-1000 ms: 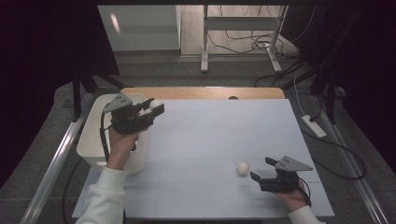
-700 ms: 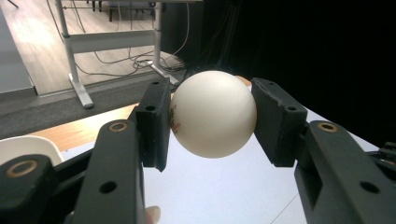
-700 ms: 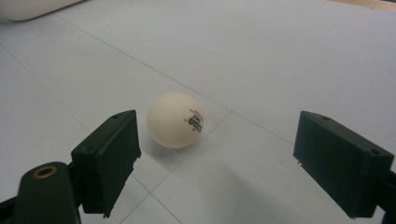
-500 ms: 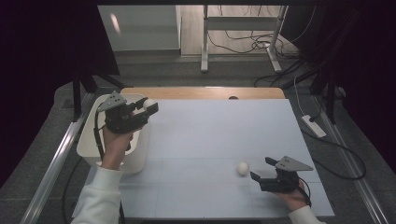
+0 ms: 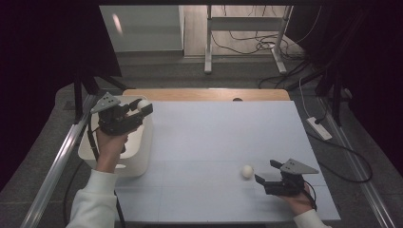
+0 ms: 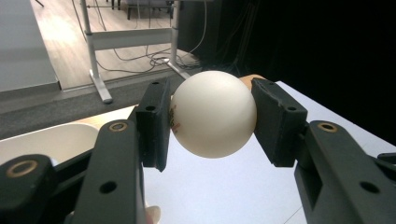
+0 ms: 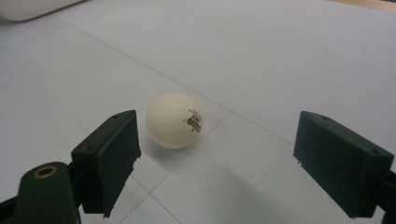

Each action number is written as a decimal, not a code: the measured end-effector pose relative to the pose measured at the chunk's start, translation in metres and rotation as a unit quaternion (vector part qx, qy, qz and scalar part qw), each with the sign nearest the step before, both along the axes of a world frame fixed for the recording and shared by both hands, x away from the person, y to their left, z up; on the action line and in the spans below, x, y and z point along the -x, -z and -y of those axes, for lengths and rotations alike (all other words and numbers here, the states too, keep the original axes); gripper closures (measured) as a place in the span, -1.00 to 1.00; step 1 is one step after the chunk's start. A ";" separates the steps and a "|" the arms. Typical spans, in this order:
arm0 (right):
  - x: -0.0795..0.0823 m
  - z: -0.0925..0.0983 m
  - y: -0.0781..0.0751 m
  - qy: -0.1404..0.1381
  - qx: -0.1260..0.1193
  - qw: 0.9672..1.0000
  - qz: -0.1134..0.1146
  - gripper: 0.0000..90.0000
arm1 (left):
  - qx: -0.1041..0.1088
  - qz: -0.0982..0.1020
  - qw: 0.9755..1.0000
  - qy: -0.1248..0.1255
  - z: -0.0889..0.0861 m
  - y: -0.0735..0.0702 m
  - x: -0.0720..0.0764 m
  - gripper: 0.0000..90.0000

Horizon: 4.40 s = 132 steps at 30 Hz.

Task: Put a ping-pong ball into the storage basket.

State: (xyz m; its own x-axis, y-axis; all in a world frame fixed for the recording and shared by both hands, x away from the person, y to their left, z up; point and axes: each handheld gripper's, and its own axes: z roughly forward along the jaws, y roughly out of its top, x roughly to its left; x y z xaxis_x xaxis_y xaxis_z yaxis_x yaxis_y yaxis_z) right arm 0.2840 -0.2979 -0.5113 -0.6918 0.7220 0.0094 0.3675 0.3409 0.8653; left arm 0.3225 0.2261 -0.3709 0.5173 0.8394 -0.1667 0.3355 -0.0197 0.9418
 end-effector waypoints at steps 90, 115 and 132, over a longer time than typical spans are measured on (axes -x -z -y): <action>-0.001 -0.001 0.002 -0.001 0.005 1.000 -0.002 -0.68 | -0.118 -0.136 0.981 -0.068 -0.034 0.029 -0.056 0.13; -0.001 -0.001 0.002 -0.002 0.005 1.000 -0.001 -0.68 | -0.135 -0.151 0.976 -0.077 -0.031 0.034 -0.062 -0.11; -0.001 -0.001 0.002 -0.001 0.004 1.000 -0.001 -0.68 | -0.092 -0.092 0.990 -0.048 -0.023 0.016 -0.037 -0.45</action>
